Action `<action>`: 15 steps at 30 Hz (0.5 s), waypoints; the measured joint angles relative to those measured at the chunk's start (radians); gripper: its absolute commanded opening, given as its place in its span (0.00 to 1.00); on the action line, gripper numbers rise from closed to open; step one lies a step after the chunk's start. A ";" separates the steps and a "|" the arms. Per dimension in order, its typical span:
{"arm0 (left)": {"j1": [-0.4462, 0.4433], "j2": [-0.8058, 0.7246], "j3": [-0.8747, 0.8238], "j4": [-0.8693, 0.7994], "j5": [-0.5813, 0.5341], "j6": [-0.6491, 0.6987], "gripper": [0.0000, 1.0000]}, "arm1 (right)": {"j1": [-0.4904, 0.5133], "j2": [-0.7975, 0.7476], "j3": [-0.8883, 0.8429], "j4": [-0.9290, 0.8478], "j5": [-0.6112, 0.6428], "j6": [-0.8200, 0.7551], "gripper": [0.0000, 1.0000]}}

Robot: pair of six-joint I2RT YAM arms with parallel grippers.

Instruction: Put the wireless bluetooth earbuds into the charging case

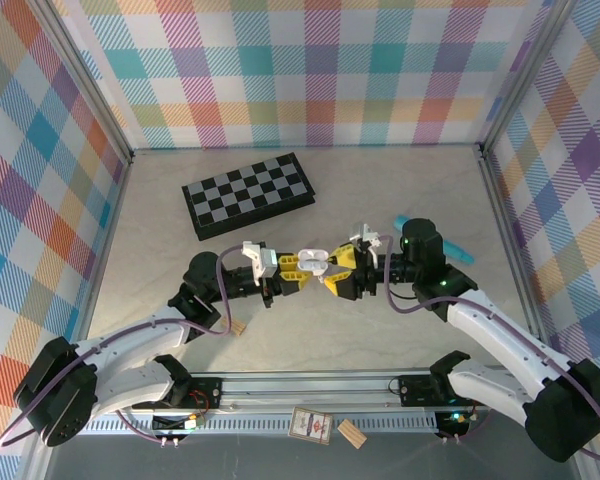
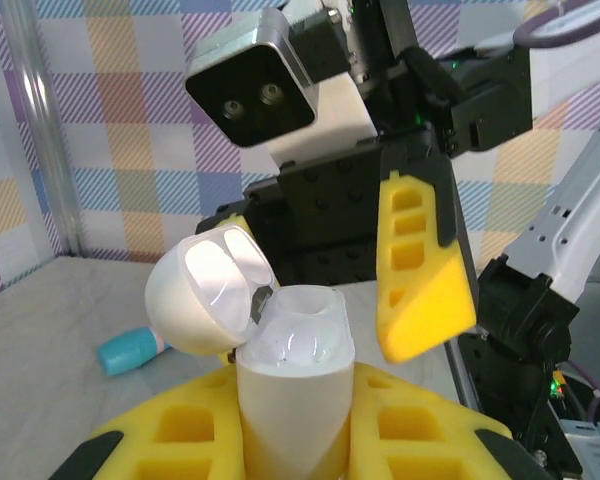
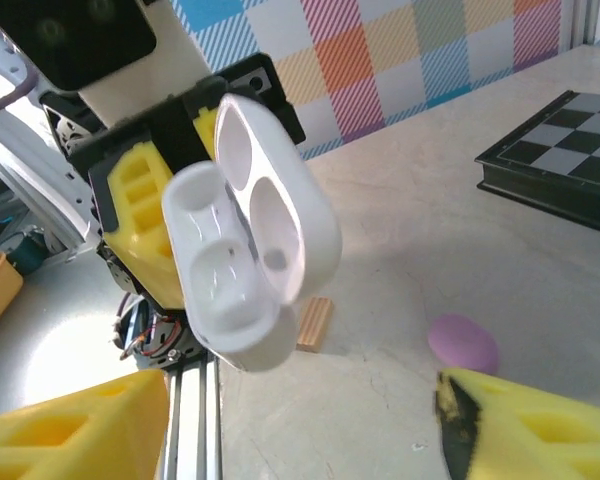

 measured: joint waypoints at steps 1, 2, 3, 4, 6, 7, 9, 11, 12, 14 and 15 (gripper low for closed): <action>0.000 0.004 0.000 0.011 0.002 -0.009 0.08 | 0.003 0.004 0.000 0.015 -0.003 0.005 0.57; 0.000 0.008 0.000 0.020 0.002 -0.016 0.08 | 0.007 0.008 0.000 0.036 -0.005 0.007 0.55; 0.000 0.012 0.000 0.030 0.003 -0.023 0.08 | 0.011 0.012 0.000 0.056 -0.006 0.010 0.54; 0.000 0.014 0.000 0.035 0.005 -0.029 0.08 | 0.014 0.014 0.000 0.071 -0.006 0.010 0.54; 0.000 0.018 0.000 0.044 0.014 -0.040 0.08 | 0.018 0.016 0.000 0.096 -0.006 0.011 0.52; 0.000 0.020 0.000 0.050 0.018 -0.044 0.08 | 0.019 0.016 0.000 0.106 -0.006 0.011 0.50; 0.000 0.025 0.001 0.057 0.023 -0.056 0.08 | 0.023 0.016 0.000 0.124 -0.006 0.010 0.46; 0.000 0.028 0.001 0.060 0.026 -0.063 0.08 | 0.023 0.016 0.000 0.137 -0.010 0.011 0.42; 0.000 0.031 0.002 0.063 0.027 -0.066 0.08 | 0.023 0.016 0.000 0.144 -0.013 0.011 0.40; 0.000 0.038 0.006 0.064 0.028 -0.075 0.09 | 0.024 0.018 0.000 0.152 -0.020 0.011 0.34; 0.000 0.040 0.007 0.064 0.027 -0.079 0.09 | 0.024 0.019 0.000 0.153 -0.023 0.012 0.31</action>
